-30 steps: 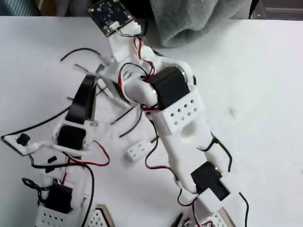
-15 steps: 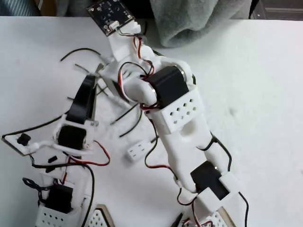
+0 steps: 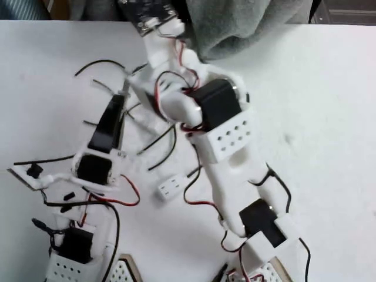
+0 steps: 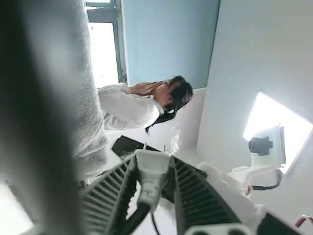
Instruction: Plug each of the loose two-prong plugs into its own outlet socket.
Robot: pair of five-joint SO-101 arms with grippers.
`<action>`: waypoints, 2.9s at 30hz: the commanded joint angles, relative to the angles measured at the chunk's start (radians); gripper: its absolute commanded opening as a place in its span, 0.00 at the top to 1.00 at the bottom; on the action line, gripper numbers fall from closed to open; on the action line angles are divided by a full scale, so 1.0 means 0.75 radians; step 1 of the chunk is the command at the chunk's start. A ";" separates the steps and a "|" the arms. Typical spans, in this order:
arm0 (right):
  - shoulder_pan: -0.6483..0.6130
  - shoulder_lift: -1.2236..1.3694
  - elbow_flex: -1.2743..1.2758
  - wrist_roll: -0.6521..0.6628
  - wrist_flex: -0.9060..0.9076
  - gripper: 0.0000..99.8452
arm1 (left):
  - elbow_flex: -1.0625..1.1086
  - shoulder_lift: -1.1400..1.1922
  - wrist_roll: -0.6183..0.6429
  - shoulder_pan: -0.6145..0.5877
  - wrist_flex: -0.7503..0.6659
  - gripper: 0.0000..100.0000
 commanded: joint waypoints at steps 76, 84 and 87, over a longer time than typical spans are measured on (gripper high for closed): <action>1.341 -0.523 2.408 0.254 -1.038 0.98 | -2.189 2.071 -2.287 0.150 2.304 0.98; 1.484 -0.529 2.402 0.192 -1.040 0.98 | -1.989 2.104 -2.412 0.396 2.193 0.98; 1.501 -0.529 2.402 0.190 -1.040 0.98 | -1.862 2.082 -2.437 0.482 2.107 0.98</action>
